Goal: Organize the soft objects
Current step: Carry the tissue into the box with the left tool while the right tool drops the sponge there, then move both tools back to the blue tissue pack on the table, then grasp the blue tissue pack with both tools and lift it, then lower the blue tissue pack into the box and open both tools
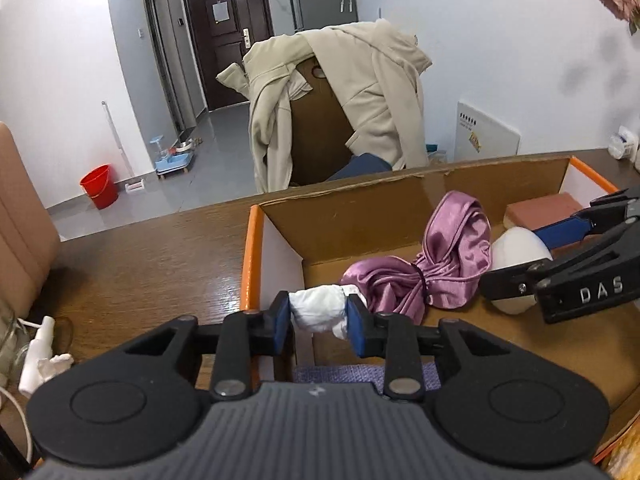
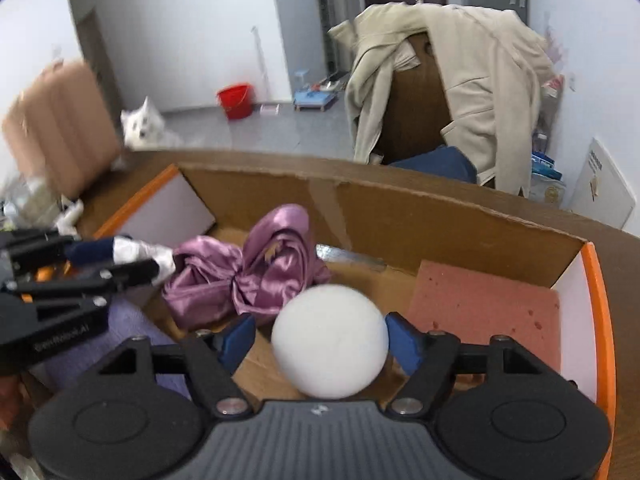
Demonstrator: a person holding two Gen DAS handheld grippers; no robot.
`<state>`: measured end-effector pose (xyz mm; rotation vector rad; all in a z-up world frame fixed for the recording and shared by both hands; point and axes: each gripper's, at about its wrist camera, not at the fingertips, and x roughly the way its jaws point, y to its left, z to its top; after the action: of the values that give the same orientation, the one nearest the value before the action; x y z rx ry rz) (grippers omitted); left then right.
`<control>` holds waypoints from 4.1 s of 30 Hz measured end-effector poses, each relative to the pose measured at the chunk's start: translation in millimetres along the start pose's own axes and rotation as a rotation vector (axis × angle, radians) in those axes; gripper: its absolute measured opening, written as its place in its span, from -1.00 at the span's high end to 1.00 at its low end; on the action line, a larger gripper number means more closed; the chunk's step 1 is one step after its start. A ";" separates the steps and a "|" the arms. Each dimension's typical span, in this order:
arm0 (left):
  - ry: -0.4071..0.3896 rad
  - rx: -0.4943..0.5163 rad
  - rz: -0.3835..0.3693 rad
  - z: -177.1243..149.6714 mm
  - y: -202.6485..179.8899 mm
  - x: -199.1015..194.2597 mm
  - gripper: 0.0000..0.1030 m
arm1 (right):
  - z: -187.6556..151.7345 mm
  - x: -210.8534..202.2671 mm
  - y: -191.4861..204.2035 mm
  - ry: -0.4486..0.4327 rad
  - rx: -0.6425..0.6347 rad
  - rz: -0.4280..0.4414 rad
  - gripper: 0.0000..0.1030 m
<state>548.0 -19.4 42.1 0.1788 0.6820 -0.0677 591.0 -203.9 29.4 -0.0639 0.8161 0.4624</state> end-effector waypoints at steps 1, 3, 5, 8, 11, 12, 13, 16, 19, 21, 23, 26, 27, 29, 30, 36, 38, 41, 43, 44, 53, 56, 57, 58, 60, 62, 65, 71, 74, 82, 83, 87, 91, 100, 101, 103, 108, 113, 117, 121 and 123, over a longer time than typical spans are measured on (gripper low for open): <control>0.004 0.001 -0.004 -0.7 2.9 -0.9 0.35 | -0.6 -2.0 5.6 -0.012 -0.030 -0.017 -0.43; 0.017 -0.015 -0.022 0.4 6.3 -4.7 0.26 | -0.1 -9.4 12.3 -0.028 -0.070 -0.059 -0.46; 0.009 -0.034 -0.031 2.1 8.4 -20.1 -0.03 | 4.6 -27.9 20.0 -0.059 -0.091 -0.096 -0.48; -0.034 -0.064 -0.034 8.6 17.1 -55.9 -0.20 | 11.8 -68.3 26.5 -0.149 -0.099 -0.152 -0.57; -0.091 -0.085 -0.018 17.7 24.5 -100.0 -0.27 | 14.3 -125.0 30.9 -0.224 -0.088 -0.180 -0.57; -0.116 -0.094 -0.018 20.2 25.4 -115.6 -0.30 | 12.7 -143.2 32.2 -0.241 -0.086 -0.182 -0.60; -0.144 -0.110 -0.019 21.2 27.6 -135.2 -0.39 | 11.4 -160.8 32.6 -0.257 -0.086 -0.186 -0.63; -0.213 -0.155 -0.052 13.4 29.4 -188.7 -0.59 | -6.5 -216.2 38.7 -0.309 -0.081 -0.178 -0.72; -0.224 -0.180 -0.069 -8.4 20.4 -227.7 -0.61 | -38.6 -260.8 47.7 -0.375 -0.088 -0.159 -0.72; -0.249 -0.165 -0.066 -29.9 9.5 -254.1 -0.63 | -65.4 -283.4 55.1 -0.404 -0.099 -0.156 -0.72; -0.275 -0.169 -0.075 -51.6 1.8 -277.2 -0.73 | -96.6 -302.6 62.3 -0.432 -0.090 -0.133 -0.72; -0.309 -0.159 -0.120 -90.0 -10.0 -304.0 -0.88 | -146.3 -321.1 72.7 -0.451 -0.084 -0.100 -0.73; -0.304 -0.148 -0.124 -104.8 -15.0 -307.4 -0.88 | -164.8 -325.4 77.8 -0.455 -0.092 -0.090 -0.73; -0.282 -0.116 -0.118 -132.4 -23.2 -312.9 -0.88 | -201.5 -330.3 86.0 -0.453 -0.093 -0.090 -0.73; -0.273 -0.088 -0.123 -149.1 -29.3 -315.8 -0.88 | -218.0 -331.0 89.7 -0.447 -0.091 -0.095 -0.73; -0.189 -0.101 -0.217 -215.9 -40.4 -321.1 -0.92 | -313.1 -316.4 106.2 -0.330 0.054 -0.043 -0.69; -0.173 -0.126 -0.213 -229.2 -40.8 -319.8 -0.92 | -329.5 -309.8 107.4 -0.297 0.098 -0.047 -0.69; -0.167 -0.139 -0.212 -230.8 -42.0 -314.3 -0.92 | -337.4 -303.4 109.0 -0.265 0.095 -0.074 -0.67; -0.170 -0.134 -0.207 -226.4 -43.4 -310.6 -0.92 | -335.7 -299.0 106.4 -0.267 0.096 -0.094 -0.66; -0.174 -0.133 -0.208 -222.6 -45.1 -309.5 -0.92 | -332.8 -296.4 102.5 -0.271 0.112 -0.098 -0.65; -0.182 -0.101 -0.408 -179.0 -92.3 -274.6 0.06 | -308.2 -263.0 52.7 -0.280 0.287 -0.024 -0.43; -0.174 -0.059 -0.471 -164.4 -119.6 -255.3 0.06 | -304.8 -244.9 36.3 -0.257 0.366 0.052 -0.40; -0.171 -0.051 -0.474 -162.8 -126.0 -248.7 0.06 | -302.9 -239.9 34.3 -0.248 0.372 0.059 -0.35; -0.162 -0.047 -0.471 -160.0 -133.5 -241.1 0.06 | -301.3 -236.5 34.1 -0.248 0.368 0.063 -0.34; -0.142 -0.045 -0.470 -155.4 -144.1 -227.5 0.11 | -297.0 -230.6 33.0 -0.255 0.355 0.083 -0.32; -0.102 -0.055 -0.482 -152.4 -148.7 -215.3 0.36 | -293.4 -224.6 29.9 -0.254 0.354 0.114 -0.21; -0.048 -0.095 -0.524 -154.4 -147.7 -211.0 0.48 | -290.7 -225.9 26.1 -0.231 0.350 0.133 -0.09; 0.064 -0.248 -0.652 -173.7 -133.7 -218.5 0.51 | -294.8 -256.3 26.3 -0.161 0.256 0.146 -0.06; 0.098 -0.260 -0.640 -181.9 -134.6 -216.4 0.50 | -303.2 -258.4 24.7 -0.139 0.244 0.150 -0.07; 0.166 -0.341 -0.638 -189.6 -127.1 -202.1 0.45 | -310.0 -259.1 2.0 -0.162 0.376 0.130 0.15; 0.183 -0.371 -0.655 -188.9 -125.2 -197.6 0.44 | -310.2 -255.5 1.7 -0.158 0.389 0.139 0.33; 0.206 -0.394 -0.677 -189.9 -126.5 -187.2 0.49 | -313.5 -246.9 0.6 -0.136 0.433 0.163 0.42; 0.198 -0.376 -0.674 -187.4 -129.6 -191.0 0.56 | -314.0 -249.9 -1.8 -0.148 0.457 0.148 0.56; -0.064 -0.342 -0.633 -79.4 -85.8 -209.3 0.56 | -189.0 -278.3 6.4 -0.371 0.266 0.144 0.58; -0.073 -0.350 -0.608 -64.4 -74.0 -199.5 0.55 | -162.6 -262.0 3.7 -0.363 0.268 0.161 0.58; -0.053 -0.335 -0.570 -33.6 -52.5 -168.3 0.51 | -119.4 -226.4 3.5 -0.331 0.262 0.165 0.58; 0.087 -0.417 -0.452 8.3 -2.3 -62.7 0.50 | -31.1 -119.1 3.1 -0.158 0.279 0.178 0.58; 0.227 -0.398 -0.338 14.9 8.2 10.0 0.53 | -2.0 -21.5 5.9 0.018 0.311 0.106 0.67; 0.222 -0.390 -0.290 2.0 9.9 25.1 0.53 | -2.8 9.3 14.8 0.069 0.272 0.058 0.68; 0.238 -0.415 -0.312 -5.6 19.2 21.5 0.49 | 0.0 12.9 11.0 0.114 0.277 0.105 0.62; 0.213 -0.394 -0.298 -2.5 21.2 9.2 0.43 | -1.4 5.0 9.1 0.101 0.268 0.148 0.51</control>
<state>556.2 1.9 37.4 -0.2997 0.9160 -0.1995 589.1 -194.2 26.0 0.2240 0.9798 0.4877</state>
